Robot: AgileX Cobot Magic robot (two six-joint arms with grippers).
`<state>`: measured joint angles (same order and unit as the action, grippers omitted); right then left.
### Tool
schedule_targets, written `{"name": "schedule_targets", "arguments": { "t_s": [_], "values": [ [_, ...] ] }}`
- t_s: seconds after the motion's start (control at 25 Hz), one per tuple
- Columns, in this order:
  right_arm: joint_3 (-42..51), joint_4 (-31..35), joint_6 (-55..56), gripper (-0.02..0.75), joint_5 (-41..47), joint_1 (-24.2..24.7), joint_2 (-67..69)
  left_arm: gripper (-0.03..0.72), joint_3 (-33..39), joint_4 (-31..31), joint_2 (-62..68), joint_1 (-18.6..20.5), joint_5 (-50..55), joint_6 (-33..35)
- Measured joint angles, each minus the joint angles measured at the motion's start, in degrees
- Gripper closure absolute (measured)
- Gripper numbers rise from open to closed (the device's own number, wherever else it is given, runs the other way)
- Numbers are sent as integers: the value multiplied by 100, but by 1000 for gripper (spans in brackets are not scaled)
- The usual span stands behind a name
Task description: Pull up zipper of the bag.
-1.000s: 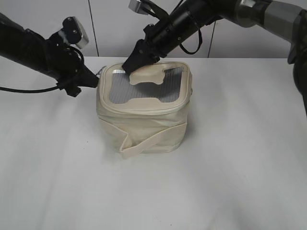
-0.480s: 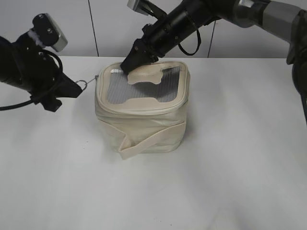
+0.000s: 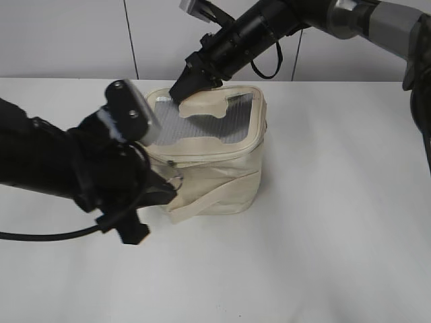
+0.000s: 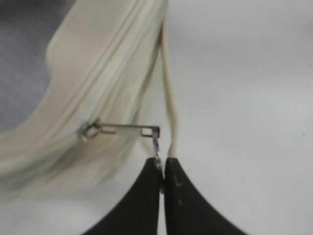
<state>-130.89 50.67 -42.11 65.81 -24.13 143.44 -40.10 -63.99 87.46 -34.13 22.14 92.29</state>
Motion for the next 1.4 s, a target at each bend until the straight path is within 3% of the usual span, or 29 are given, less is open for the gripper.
{"name": "schedule_targets", "arguments": {
  "t_s": [0.16,0.28,0.32,0.4,0.48,0.56,0.64,0.8,0.88,1.0,1.12,1.24,1.32,1.4],
  "values": [
    [0,6,1,687,0,0,0,692,-198,-681,83,-1137,-1141,-18],
    [0,6,93,672,0,20,0,692,-192,-1285,125,-1154,-1308,-18],
    [0,11,111,643,0,35,0,684,-172,-1418,129,-1068,-1197,-18],
    [0,58,165,503,-24,104,-18,622,-163,-1558,113,-726,-773,-42],
    [0,-55,291,363,-24,250,-120,511,-159,-1560,-2,-296,-93,-122],
    [0,-310,554,306,23,432,-279,392,-159,-1409,-236,274,798,-341],
    [-6,-499,727,315,167,681,-475,330,-159,-1096,-465,848,1410,-804],
    [235,-308,925,381,282,1228,-813,327,-728,-268,-444,1920,2087,-1234],
    [816,-136,819,414,282,1514,-1073,332,-1531,-45,-90,2078,2412,-1319],
    [2440,73,287,457,68,1848,-1778,333,-2939,266,842,2011,2876,-1455],
    [4660,788,-921,472,-1273,2093,-2887,333,-4365,707,1816,1793,3303,-1705],
    [6689,2472,-2963,470,-2678,2098,-3841,329,-5697,1206,2758,1551,3730,-2109],
    [7453,3787,-4416,416,-2980,2070,-4144,318,-6493,1403,3317,1431,4063,-2368],
    [7879,4496,-5341,303,-2985,2059,-4194,309,-7095,1513,3846,1326,4430,-2592]
  ]
}}
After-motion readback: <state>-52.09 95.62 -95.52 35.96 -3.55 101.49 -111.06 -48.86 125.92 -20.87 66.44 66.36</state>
